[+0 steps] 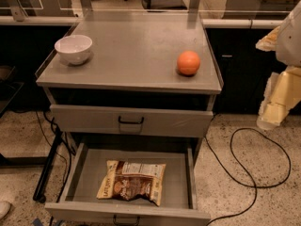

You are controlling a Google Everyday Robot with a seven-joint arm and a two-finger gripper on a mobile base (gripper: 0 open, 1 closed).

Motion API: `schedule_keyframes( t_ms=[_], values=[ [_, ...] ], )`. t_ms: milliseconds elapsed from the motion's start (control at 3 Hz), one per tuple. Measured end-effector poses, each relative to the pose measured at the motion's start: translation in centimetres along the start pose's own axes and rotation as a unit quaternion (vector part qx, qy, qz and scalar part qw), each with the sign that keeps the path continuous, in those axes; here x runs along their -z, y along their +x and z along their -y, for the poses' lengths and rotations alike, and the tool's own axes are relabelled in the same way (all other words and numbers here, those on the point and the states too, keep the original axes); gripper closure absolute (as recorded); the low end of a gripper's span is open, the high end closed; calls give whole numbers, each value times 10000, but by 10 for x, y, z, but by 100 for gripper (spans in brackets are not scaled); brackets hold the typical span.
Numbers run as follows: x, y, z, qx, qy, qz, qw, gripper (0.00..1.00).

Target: Pick brown chip bag from middle drawer and place on counter

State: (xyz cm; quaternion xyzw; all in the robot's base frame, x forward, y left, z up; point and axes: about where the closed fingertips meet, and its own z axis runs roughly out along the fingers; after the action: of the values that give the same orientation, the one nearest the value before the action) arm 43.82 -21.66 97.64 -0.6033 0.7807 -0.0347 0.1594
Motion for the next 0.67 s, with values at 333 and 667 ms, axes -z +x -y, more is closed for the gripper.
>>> schedule_keyframes(
  t_ms=[333,667],
  values=[
    [1,-1,0,3,30,9,10000,0],
    [-19,-7,-13,57,56,-9,10000,0]
  ],
)
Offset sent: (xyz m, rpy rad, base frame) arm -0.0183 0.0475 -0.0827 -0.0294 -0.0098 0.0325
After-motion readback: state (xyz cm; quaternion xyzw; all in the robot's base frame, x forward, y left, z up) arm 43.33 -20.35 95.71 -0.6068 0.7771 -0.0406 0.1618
